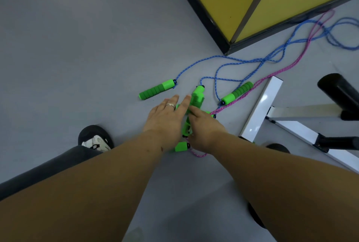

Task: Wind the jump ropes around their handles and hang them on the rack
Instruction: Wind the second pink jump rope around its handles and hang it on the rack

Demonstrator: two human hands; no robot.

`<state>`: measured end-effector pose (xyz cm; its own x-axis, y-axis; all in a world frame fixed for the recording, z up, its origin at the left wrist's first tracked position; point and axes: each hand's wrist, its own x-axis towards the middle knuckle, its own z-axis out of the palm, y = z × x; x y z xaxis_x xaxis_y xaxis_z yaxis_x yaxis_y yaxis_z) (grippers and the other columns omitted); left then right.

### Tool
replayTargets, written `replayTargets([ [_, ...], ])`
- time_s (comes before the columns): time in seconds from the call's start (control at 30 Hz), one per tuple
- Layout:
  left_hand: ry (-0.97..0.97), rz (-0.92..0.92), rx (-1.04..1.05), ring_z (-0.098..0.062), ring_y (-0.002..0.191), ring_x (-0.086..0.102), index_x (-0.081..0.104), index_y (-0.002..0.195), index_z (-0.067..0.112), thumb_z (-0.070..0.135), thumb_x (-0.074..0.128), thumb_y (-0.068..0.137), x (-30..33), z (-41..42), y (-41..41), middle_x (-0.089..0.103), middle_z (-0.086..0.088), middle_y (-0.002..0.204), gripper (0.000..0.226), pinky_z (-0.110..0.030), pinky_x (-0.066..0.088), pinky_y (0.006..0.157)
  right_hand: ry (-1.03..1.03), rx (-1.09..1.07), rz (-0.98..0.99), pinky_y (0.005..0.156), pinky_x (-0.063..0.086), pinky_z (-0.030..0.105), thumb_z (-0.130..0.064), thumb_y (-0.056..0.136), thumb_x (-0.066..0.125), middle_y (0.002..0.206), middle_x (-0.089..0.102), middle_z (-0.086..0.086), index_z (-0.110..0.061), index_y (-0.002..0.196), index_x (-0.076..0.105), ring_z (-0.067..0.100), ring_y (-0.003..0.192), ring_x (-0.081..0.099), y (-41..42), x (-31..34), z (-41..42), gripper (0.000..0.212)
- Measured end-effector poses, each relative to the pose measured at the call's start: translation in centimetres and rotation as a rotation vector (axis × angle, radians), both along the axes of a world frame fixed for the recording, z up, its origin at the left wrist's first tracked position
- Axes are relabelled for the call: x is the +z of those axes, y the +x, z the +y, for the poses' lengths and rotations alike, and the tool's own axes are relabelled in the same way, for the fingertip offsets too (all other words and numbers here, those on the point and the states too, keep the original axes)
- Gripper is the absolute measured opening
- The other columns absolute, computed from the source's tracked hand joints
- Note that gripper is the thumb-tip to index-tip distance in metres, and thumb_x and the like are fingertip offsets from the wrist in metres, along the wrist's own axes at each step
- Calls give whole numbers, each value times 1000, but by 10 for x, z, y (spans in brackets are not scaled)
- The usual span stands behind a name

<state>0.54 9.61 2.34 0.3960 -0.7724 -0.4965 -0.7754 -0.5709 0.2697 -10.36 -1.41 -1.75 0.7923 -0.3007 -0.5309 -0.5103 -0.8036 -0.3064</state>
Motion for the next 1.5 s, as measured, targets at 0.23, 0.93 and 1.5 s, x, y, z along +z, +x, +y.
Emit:
replayTargets([
  [0.23,-74,-32,-145,-39,145,40,2,158,58,-7,49,87,70,-36,27,-3,-5,174,107,-47,47,109,-183,234,-202,118,30,35,-25,85,60,165,19,1,-8,155,30,25,143,30,-8,84,-9,78],
  [0.93,-497,-512,-210,-39,93,53,44,117,12,41,57,102,287,-30,9,47,-16,117,35,-41,31,69,-443,-44,-777,83,49,45,-14,79,66,124,53,13,-9,122,52,39,101,57,-44,297,-23,45],
  [1.5,-547,-447,-28,-30,83,51,47,97,31,46,52,98,333,-26,-17,49,2,85,16,-39,32,72,249,-541,-914,71,52,29,-13,91,70,90,67,4,-32,106,64,8,73,63,-81,359,-56,25],
])
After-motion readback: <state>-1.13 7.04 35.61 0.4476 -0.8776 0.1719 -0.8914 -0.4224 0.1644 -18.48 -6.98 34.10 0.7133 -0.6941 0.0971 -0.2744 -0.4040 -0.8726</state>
